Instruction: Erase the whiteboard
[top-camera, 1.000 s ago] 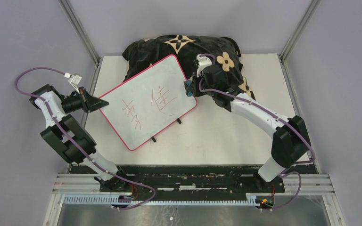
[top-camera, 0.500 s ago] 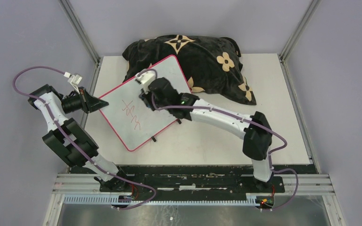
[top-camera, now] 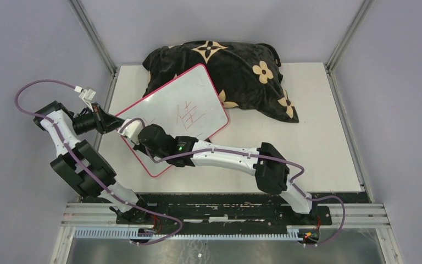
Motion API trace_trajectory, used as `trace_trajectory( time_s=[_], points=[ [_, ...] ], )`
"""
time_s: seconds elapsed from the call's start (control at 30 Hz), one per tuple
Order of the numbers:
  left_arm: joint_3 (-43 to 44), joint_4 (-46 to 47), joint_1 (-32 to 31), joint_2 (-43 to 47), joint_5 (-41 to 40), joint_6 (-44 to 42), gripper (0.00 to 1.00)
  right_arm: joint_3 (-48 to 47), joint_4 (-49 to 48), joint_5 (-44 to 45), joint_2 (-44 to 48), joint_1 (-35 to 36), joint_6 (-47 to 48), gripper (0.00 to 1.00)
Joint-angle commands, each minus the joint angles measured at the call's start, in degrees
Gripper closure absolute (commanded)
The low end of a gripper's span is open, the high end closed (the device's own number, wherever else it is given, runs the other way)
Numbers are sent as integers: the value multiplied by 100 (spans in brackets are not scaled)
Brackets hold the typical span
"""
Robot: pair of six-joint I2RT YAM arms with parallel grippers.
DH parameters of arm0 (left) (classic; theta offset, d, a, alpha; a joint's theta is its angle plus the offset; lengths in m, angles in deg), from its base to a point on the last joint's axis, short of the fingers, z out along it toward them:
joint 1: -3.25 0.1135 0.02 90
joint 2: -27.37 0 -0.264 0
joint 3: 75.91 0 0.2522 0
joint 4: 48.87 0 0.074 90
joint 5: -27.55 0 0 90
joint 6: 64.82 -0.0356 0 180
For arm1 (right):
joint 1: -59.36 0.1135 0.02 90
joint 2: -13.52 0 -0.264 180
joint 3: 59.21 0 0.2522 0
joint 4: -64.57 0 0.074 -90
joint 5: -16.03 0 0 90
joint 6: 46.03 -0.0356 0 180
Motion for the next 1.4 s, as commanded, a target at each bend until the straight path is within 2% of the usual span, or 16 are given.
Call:
trace_trajectory(
  time_s=[0.0, 0.2, 0.57, 1.13, 1.37],
  points=[
    [-83, 580, 70, 274, -309, -418, 97, -281, -500, 394, -181, -42, 380, 99],
    [-185, 584, 74, 297, -335, -508, 97, -380, -886, 531, -301, -47, 584, 99],
    [-266, 578, 73, 357, -482, -604, 97, -744, -902, 850, -538, -329, 608, 100],
    [-342, 578, 71, 395, -561, -656, 97, 55, -867, 894, 239, -1634, 341, 99],
    [-364, 573, 74, 427, -531, -651, 97, 208, -861, 576, 233, -1541, 212, 100]
  ],
)
